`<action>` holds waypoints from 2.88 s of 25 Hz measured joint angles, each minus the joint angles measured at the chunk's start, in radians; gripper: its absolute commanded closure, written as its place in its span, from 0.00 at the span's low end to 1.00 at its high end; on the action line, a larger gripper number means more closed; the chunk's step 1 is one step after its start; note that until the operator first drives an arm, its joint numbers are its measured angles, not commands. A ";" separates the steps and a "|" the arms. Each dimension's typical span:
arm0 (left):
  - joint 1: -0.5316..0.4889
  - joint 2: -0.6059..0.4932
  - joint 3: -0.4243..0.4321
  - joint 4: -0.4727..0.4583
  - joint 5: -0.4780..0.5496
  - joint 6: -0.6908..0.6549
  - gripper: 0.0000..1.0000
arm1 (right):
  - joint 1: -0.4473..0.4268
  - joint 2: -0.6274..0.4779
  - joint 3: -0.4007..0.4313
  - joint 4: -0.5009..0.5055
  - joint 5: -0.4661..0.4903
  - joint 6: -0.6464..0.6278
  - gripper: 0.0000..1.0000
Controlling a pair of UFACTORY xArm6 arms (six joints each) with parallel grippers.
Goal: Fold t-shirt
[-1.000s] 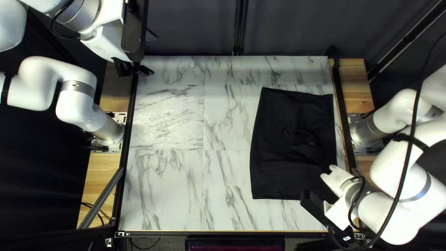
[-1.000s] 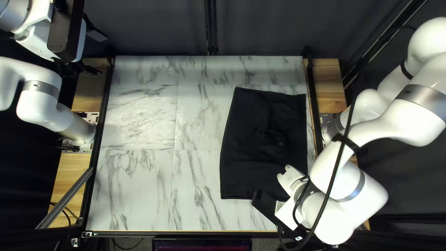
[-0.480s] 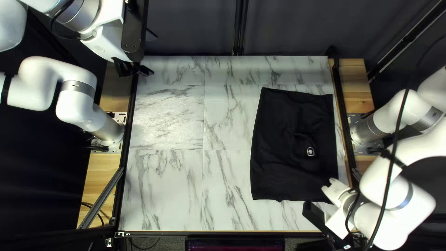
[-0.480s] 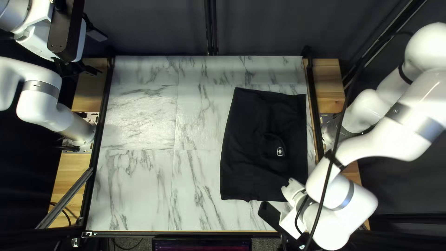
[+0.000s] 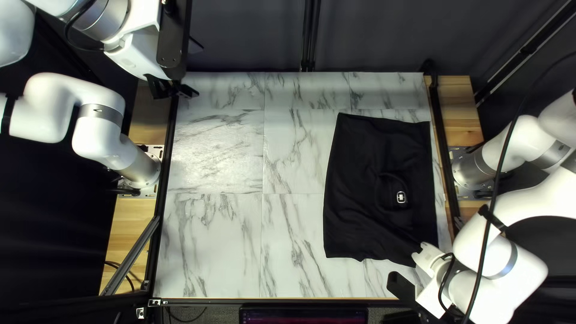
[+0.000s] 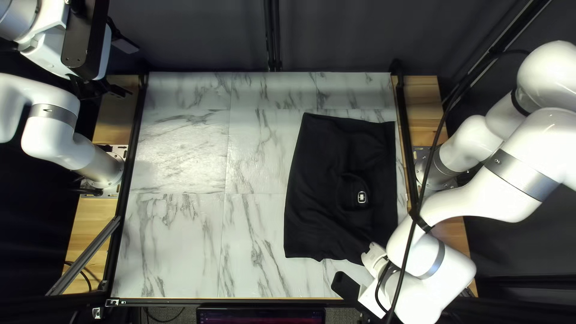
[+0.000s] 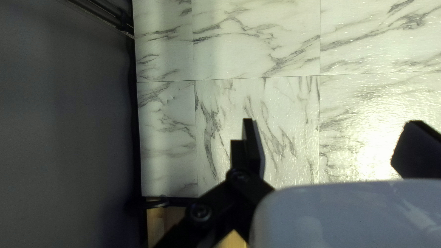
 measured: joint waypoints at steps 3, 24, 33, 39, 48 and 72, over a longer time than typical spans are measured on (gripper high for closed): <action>0.000 0.000 0.000 0.000 0.000 0.000 0.00 | -0.015 -0.050 0.049 0.006 -0.015 -0.014 0.00; 0.000 0.000 0.000 0.000 0.000 0.000 0.00 | -0.239 -0.057 0.003 0.176 -0.066 -0.063 0.00; 0.000 0.000 0.000 0.000 0.000 0.000 0.00 | -0.256 -0.138 0.131 0.250 -0.136 0.134 0.00; 0.000 0.000 0.000 0.000 0.000 0.000 0.00 | -0.257 -0.139 0.134 0.250 -0.138 0.142 0.00; 0.000 0.000 0.000 0.000 0.000 0.000 0.00 | -0.247 -0.107 0.203 0.273 -0.235 0.128 0.00; 0.000 0.000 0.000 0.000 0.000 0.000 0.00 | -0.197 -0.007 0.271 0.254 -0.372 0.346 1.00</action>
